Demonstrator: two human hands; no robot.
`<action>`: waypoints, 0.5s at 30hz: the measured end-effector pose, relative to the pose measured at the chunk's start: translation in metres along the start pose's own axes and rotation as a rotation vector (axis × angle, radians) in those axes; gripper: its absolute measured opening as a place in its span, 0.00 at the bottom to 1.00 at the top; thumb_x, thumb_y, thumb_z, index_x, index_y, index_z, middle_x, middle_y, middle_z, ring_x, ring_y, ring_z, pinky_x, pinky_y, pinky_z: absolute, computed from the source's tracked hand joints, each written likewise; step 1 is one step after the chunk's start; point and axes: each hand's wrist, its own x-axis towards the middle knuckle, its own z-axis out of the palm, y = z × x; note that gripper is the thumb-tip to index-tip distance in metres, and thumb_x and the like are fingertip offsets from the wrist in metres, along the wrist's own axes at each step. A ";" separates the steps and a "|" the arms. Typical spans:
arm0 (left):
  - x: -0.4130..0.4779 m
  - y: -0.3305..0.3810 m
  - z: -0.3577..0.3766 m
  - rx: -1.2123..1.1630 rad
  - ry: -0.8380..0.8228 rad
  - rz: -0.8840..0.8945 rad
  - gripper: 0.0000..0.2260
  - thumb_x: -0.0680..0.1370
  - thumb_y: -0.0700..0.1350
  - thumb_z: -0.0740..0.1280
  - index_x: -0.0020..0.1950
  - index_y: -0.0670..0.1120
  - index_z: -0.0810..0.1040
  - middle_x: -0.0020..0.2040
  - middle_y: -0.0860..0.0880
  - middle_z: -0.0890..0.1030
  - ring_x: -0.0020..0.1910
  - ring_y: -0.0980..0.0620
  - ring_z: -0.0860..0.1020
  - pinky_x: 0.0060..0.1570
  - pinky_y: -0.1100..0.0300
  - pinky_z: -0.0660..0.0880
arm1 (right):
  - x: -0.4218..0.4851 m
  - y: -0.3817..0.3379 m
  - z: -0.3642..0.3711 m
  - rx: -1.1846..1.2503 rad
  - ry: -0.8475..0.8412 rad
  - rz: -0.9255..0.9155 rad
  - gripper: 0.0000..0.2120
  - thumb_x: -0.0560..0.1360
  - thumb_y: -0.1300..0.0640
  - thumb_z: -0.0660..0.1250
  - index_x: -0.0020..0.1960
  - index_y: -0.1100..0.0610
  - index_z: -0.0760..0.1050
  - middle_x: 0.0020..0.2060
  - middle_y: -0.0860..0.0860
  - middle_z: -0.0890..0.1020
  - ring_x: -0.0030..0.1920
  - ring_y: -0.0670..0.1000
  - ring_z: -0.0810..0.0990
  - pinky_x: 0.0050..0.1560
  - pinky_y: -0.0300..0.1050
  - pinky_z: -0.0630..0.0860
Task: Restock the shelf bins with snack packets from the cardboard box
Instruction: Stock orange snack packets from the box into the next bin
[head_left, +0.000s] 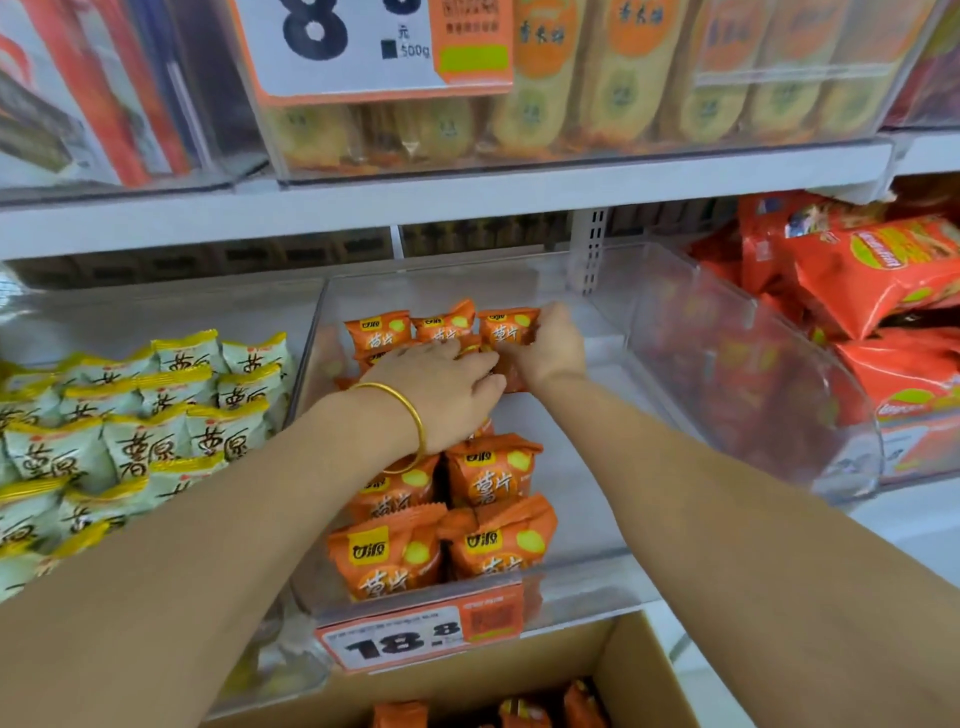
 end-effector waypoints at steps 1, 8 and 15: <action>-0.001 0.000 -0.001 -0.033 0.012 -0.020 0.24 0.82 0.57 0.46 0.77 0.50 0.54 0.72 0.42 0.66 0.71 0.44 0.64 0.67 0.52 0.61 | 0.000 0.000 0.002 -0.020 0.014 -0.001 0.18 0.74 0.54 0.71 0.55 0.58 0.65 0.48 0.55 0.74 0.57 0.59 0.76 0.47 0.45 0.68; -0.006 0.005 -0.003 -0.030 -0.056 -0.106 0.28 0.82 0.59 0.47 0.77 0.44 0.51 0.78 0.44 0.55 0.76 0.46 0.54 0.73 0.50 0.51 | -0.001 0.000 0.004 -0.073 -0.057 -0.030 0.21 0.76 0.52 0.68 0.64 0.59 0.66 0.59 0.58 0.78 0.59 0.60 0.76 0.56 0.50 0.72; -0.002 0.005 -0.007 -0.054 -0.134 -0.105 0.29 0.82 0.60 0.43 0.78 0.48 0.42 0.78 0.49 0.42 0.77 0.51 0.41 0.75 0.48 0.42 | 0.004 -0.001 -0.016 0.012 -0.163 0.065 0.35 0.74 0.55 0.71 0.74 0.59 0.56 0.69 0.59 0.69 0.67 0.60 0.70 0.64 0.54 0.72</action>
